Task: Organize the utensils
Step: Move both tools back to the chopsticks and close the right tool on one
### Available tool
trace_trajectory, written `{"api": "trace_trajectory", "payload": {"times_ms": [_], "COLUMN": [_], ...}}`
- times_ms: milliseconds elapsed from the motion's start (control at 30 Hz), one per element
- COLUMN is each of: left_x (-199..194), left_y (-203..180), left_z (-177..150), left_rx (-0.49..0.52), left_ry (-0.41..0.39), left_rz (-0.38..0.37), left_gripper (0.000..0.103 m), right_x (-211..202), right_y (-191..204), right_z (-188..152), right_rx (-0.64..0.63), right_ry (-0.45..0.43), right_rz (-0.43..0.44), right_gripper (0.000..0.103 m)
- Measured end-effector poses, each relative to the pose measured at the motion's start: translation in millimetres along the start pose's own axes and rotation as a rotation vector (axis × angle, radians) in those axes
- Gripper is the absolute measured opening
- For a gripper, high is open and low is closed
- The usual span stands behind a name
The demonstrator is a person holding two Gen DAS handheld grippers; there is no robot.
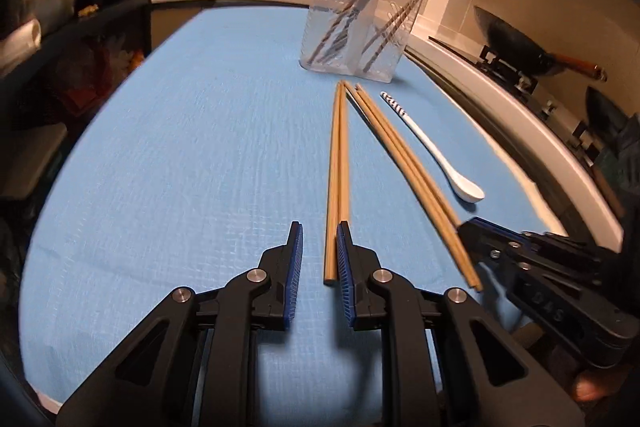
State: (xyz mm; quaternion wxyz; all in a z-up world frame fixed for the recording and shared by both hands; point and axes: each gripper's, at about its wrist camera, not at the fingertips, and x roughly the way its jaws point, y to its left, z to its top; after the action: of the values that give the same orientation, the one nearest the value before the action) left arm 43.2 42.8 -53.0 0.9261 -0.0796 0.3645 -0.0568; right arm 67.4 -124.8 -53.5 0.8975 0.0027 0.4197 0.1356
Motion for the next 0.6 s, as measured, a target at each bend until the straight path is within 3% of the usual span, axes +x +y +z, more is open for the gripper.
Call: {"api": "trace_trajectory", "payload": {"times_ms": [100, 267, 333, 467, 600], "left_x": [-1.5, -3.2, -4.4, -7.5, -10.4], "left_y": [-3.0, -17.4, -16.1, -7.8, -8.8], "left_z": [-1.6, -8.3, -8.3, -9.1, -14.9], "left_rx": [0.018, 0.132, 0.128, 0.069, 0.065], "left_ry": [0.002, -0.017, -0.026, -0.042, -0.071], "left_rz": [0.003, 0.071, 0.074, 0.072, 0.125], "left_gripper": [0.014, 0.013, 0.006, 0.006, 0.006], "right_x": [-2.6, -3.2, -2.6, -3.0, -3.8], "right_y": [-0.6, -0.8, 0.5, 1.5, -0.8], "right_z": [-2.2, -3.1, -3.3, -4.7, -5.5], "right_rx": [0.005, 0.012, 0.007, 0.004, 0.022], "right_ry": [0.003, 0.003, -0.001, -0.008, -0.014], "right_rz": [-0.01, -0.009, -0.012, -0.018, -0.029], "right_gripper": [0.005, 0.005, 0.005, 0.005, 0.005]}}
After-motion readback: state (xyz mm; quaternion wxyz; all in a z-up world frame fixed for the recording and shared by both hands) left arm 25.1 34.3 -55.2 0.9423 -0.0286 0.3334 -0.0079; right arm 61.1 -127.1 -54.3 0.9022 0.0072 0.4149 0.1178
